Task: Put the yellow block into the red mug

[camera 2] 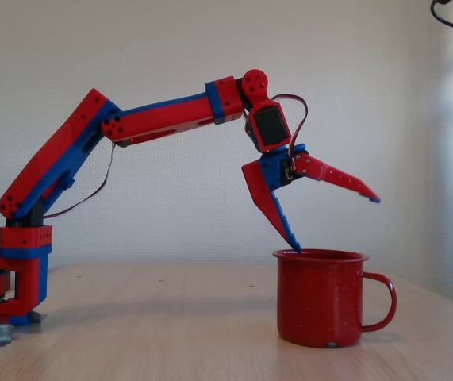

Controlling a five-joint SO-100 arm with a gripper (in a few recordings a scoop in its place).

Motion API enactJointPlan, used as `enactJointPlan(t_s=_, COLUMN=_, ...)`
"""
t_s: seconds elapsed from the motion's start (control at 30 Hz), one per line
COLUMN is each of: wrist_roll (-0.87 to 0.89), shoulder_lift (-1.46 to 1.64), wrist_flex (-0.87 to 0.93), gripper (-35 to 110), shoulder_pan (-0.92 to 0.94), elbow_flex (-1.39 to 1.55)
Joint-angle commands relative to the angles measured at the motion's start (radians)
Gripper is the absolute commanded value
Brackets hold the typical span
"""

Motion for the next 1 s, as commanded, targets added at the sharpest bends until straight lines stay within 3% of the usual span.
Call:
enactJointPlan(t_s=0.0, wrist_roll=0.02, shoulder_lift=0.061, wrist_flex=0.015, gripper=55, shoulder_pan=0.021, elbow_flex=-0.04)
enactJointPlan(t_s=0.97, wrist_roll=0.003, shoulder_lift=0.247, wrist_flex=-0.002, gripper=52, shoulder_pan=0.026, elbow_flex=0.006)
